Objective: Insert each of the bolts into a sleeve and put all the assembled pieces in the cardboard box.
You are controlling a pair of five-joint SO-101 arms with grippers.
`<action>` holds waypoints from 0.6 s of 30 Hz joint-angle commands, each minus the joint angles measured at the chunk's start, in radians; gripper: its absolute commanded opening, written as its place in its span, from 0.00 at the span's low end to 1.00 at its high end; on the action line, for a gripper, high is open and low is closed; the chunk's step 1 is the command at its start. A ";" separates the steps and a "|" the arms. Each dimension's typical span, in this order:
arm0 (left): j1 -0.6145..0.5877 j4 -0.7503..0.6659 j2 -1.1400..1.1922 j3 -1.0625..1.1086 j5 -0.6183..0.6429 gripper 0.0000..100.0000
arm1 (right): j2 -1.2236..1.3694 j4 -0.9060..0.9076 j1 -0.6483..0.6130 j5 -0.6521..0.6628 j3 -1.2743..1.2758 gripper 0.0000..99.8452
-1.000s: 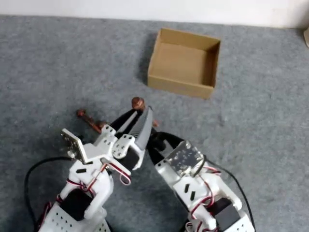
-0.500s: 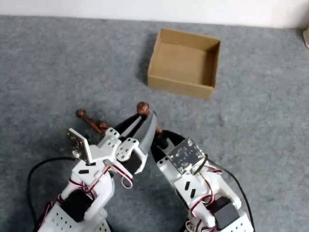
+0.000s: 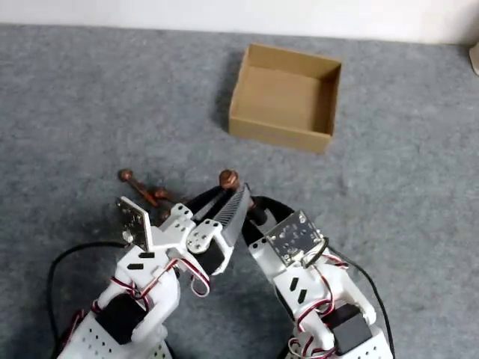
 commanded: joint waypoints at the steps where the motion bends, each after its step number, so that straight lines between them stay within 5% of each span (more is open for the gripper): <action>1: 0.024 0.002 -0.010 -0.005 0.002 0.01 | -0.008 -0.042 0.027 -0.005 -0.021 0.00; 18: 0.016 -0.005 -0.008 0.054 -0.005 0.01 | -0.008 -0.041 0.027 -0.005 -0.019 0.00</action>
